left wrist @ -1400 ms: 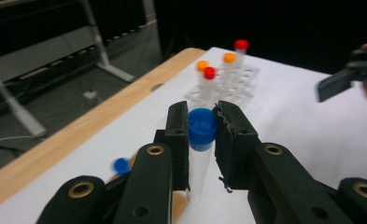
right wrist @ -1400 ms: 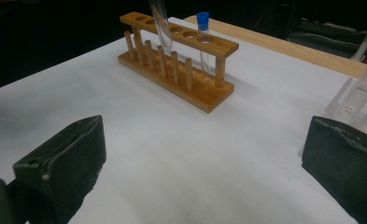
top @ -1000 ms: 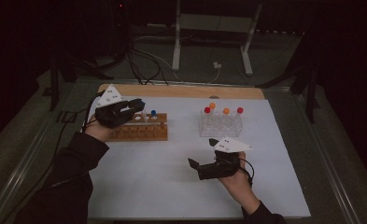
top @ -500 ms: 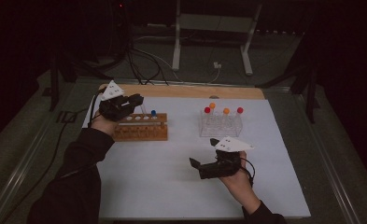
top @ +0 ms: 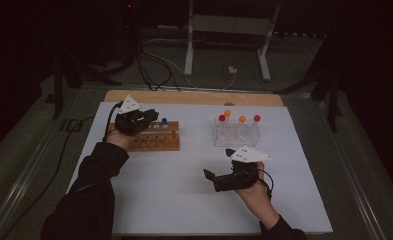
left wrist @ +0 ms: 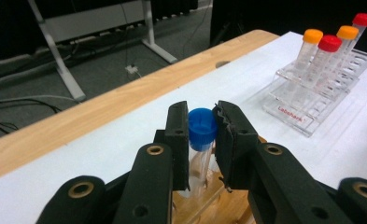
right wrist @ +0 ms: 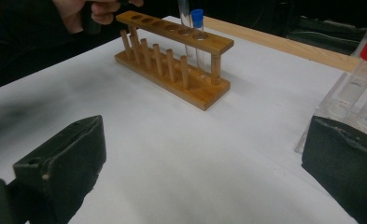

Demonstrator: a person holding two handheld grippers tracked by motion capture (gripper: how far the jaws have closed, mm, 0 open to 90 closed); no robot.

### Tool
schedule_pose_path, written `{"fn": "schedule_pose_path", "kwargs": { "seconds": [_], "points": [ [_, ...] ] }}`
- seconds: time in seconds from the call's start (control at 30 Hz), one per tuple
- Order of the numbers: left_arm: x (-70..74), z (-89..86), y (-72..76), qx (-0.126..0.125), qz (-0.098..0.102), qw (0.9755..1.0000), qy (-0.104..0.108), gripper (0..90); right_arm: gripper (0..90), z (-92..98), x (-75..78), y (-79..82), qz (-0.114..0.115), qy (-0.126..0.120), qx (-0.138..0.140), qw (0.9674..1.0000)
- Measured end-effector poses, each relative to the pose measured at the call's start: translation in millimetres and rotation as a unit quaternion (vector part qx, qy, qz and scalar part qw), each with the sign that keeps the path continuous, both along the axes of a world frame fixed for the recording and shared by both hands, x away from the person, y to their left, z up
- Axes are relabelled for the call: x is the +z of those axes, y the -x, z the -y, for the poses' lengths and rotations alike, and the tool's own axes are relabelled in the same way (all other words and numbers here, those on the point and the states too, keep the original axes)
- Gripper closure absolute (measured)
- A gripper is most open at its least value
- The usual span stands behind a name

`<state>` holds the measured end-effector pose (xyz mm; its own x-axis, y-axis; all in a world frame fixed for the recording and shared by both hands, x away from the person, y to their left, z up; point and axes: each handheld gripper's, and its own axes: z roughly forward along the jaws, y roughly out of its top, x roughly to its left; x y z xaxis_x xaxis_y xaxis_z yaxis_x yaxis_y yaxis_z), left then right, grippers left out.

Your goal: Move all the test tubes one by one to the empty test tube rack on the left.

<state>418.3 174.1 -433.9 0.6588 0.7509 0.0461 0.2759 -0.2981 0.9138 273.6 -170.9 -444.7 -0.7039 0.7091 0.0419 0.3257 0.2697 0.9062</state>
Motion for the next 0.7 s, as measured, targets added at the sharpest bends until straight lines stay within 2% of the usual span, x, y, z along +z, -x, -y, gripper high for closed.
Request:
{"fn": "schedule_pose_path", "kwargs": {
  "seconds": [0.2, 0.47, 0.7],
  "points": [
    [-8.6, 2.3, -1.4, 0.0, -0.013, 0.9999, -0.006, 76.8, 0.0, 0.5, -0.2, -0.4, -0.002, -0.002, 0.001, 1.0],
    [-15.7, 2.7, -1.8, 0.002, -0.02, 0.9997, -0.014, 76.8, 0.0, 0.5, -0.4, -0.7, -0.003, -0.001, 0.003, 1.0],
    [-19.7, 2.9, -2.1, -0.004, -0.018, 0.9995, -0.024, 76.7, 0.0, 1.1, 0.0, -0.8, -0.003, -0.004, 0.003, 1.0]
  ]
}}
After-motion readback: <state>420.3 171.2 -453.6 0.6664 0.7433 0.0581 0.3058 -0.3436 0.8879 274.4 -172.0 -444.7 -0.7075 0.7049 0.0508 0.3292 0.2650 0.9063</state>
